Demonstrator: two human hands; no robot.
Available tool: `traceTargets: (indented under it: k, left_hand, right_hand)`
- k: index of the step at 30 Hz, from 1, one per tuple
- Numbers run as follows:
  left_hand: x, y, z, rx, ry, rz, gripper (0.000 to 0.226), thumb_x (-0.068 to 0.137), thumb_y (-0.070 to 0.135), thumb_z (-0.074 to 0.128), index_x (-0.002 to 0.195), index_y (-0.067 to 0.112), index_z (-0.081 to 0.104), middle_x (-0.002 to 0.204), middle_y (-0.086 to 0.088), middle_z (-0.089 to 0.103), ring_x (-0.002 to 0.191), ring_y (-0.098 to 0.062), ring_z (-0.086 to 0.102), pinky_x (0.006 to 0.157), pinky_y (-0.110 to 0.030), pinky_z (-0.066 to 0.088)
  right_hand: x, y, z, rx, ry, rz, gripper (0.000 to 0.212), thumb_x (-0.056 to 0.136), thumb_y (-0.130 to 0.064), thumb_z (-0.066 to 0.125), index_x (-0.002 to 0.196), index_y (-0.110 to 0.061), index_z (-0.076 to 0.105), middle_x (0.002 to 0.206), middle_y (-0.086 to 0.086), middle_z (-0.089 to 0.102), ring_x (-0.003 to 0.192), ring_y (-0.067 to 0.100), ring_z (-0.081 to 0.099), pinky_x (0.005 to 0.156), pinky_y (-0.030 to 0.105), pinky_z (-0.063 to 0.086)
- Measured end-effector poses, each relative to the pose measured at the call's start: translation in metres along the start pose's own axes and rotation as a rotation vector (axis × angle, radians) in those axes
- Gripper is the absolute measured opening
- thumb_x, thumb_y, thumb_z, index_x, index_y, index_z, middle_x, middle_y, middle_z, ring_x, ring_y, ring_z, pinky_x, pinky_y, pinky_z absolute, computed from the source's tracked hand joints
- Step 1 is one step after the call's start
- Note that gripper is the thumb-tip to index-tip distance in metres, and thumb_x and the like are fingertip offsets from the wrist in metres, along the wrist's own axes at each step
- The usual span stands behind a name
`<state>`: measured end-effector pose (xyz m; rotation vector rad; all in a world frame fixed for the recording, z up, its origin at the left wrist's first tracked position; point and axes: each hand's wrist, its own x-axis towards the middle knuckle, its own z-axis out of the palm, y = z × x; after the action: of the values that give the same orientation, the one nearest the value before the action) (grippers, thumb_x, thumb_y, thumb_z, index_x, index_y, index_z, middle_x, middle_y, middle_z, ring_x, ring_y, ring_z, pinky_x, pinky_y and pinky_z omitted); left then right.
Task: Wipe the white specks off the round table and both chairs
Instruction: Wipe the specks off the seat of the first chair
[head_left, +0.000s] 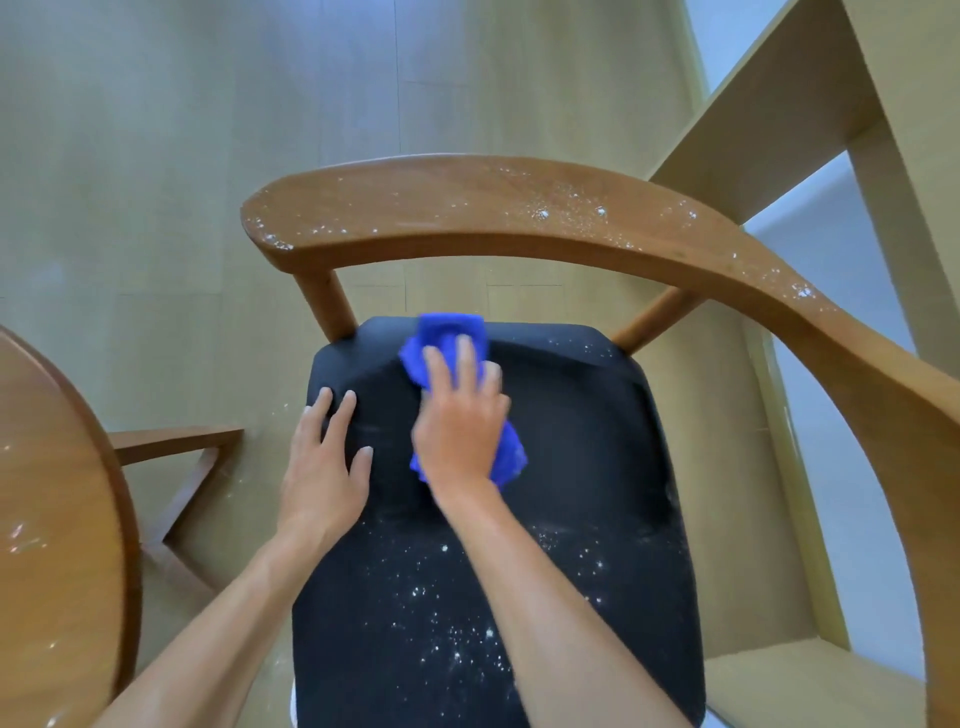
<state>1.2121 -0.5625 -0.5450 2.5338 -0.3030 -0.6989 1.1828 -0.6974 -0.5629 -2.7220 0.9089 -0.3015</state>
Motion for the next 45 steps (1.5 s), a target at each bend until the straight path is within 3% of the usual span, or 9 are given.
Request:
traceTargets:
  k: [4, 6, 12, 22, 27, 33, 36, 40, 45]
  left_hand:
    - [0.002, -0.002, 0.005, -0.030, 0.012, 0.039, 0.062, 0.094, 0.015, 0.055, 0.150, 0.017, 0.027, 0.160, -0.001, 0.011, 0.147, -0.020, 0.009, 0.116, -0.033, 0.015]
    - [0.001, -0.003, 0.008, -0.024, 0.017, 0.032, 0.061, 0.096, 0.017, 0.052, 0.151, 0.018, 0.025, 0.161, 0.001, 0.009, 0.148, -0.019, 0.005, 0.116, -0.031, 0.012]
    - [0.001, 0.003, 0.008, 0.018, 0.008, -0.008, 0.060, 0.098, 0.021, 0.047, 0.152, 0.023, 0.020, 0.161, 0.004, 0.005, 0.148, -0.017, 0.001, 0.117, -0.036, 0.016]
    - [-0.001, 0.010, 0.003, 0.061, -0.023, -0.046, 0.059, 0.099, 0.026, 0.045, 0.152, 0.026, 0.018, 0.161, 0.007, 0.002, 0.148, -0.015, 0.001, 0.116, -0.041, 0.021]
    - [0.003, 0.005, -0.004, 0.082, -0.061, -0.051, 0.061, 0.098, 0.028, 0.046, 0.152, 0.027, 0.018, 0.161, 0.008, 0.002, 0.148, -0.016, 0.004, 0.116, -0.042, 0.024]
    - [0.002, 0.005, -0.002, 0.051, -0.049, -0.026, 0.060, 0.099, 0.028, 0.045, 0.152, 0.027, 0.017, 0.161, 0.006, 0.003, 0.147, -0.017, 0.000, 0.116, -0.036, 0.018]
    - [0.002, -0.002, -0.005, 0.047, -0.047, 0.014, 0.061, 0.098, 0.029, 0.047, 0.152, 0.028, 0.018, 0.160, 0.007, 0.005, 0.147, -0.016, 0.002, 0.116, -0.036, 0.020]
    - [0.004, -0.015, -0.012, -0.044, -0.038, 0.107, 0.063, 0.095, 0.016, 0.053, 0.151, 0.021, 0.024, 0.159, 0.005, 0.016, 0.146, -0.014, 0.014, 0.114, -0.026, 0.016]
    - [-0.001, -0.020, -0.011, -0.255, -0.017, 0.048, 0.064, 0.090, -0.003, 0.051, 0.147, 0.016, 0.030, 0.158, 0.008, 0.021, 0.144, -0.009, 0.019, 0.109, -0.020, 0.014]
  right_hand:
    - [0.008, -0.022, 0.008, -0.010, -0.127, -0.237, 0.042, 0.085, -0.037, 0.047, 0.122, -0.026, 0.062, 0.143, 0.008, 0.051, 0.113, 0.040, 0.053, 0.075, 0.041, 0.044]
    - [0.014, -0.005, 0.009, -0.024, -0.145, -0.335, 0.045, 0.083, -0.047, 0.057, 0.125, -0.031, 0.061, 0.145, 0.009, 0.048, 0.113, 0.040, 0.052, 0.076, 0.042, 0.044]
    - [0.051, 0.038, 0.000, -0.028, -0.173, -0.411, 0.056, 0.061, -0.022, 0.085, 0.114, -0.028, 0.070, 0.133, 0.010, 0.059, 0.082, 0.035, 0.058, 0.066, 0.037, 0.047]
    - [0.027, 0.203, -0.055, -0.145, 0.016, -0.196, 0.054, 0.066, -0.003, 0.064, 0.118, -0.018, 0.068, 0.134, 0.013, 0.058, 0.079, 0.038, 0.058, 0.071, 0.042, 0.052]
    - [0.003, 0.189, -0.053, -0.165, 0.075, 0.008, 0.054, 0.069, -0.001, 0.059, 0.120, -0.018, 0.066, 0.137, 0.014, 0.055, 0.082, 0.039, 0.056, 0.072, 0.044, 0.050]
    - [-0.028, 0.154, -0.049, 0.014, 0.128, 0.571, 0.048, 0.078, 0.002, 0.066, 0.125, -0.006, 0.062, 0.136, 0.023, 0.052, 0.087, 0.049, 0.057, 0.075, 0.049, 0.046]
    - [-0.011, 0.088, -0.028, 0.018, 0.150, 0.456, 0.047, 0.071, 0.000, 0.062, 0.117, -0.008, 0.066, 0.130, 0.023, 0.057, 0.071, 0.044, 0.057, 0.063, 0.044, 0.047]
    - [-0.014, -0.015, 0.000, 0.043, 0.043, 0.127, 0.053, 0.066, -0.009, 0.064, 0.117, -0.021, 0.067, 0.133, 0.012, 0.057, 0.079, 0.033, 0.054, 0.063, 0.036, 0.042]
    - [-0.028, -0.017, 0.004, 0.014, -0.070, -0.289, 0.046, 0.074, -0.008, 0.058, 0.117, -0.022, 0.066, 0.136, 0.010, 0.056, 0.083, 0.032, 0.055, 0.065, 0.037, 0.043]
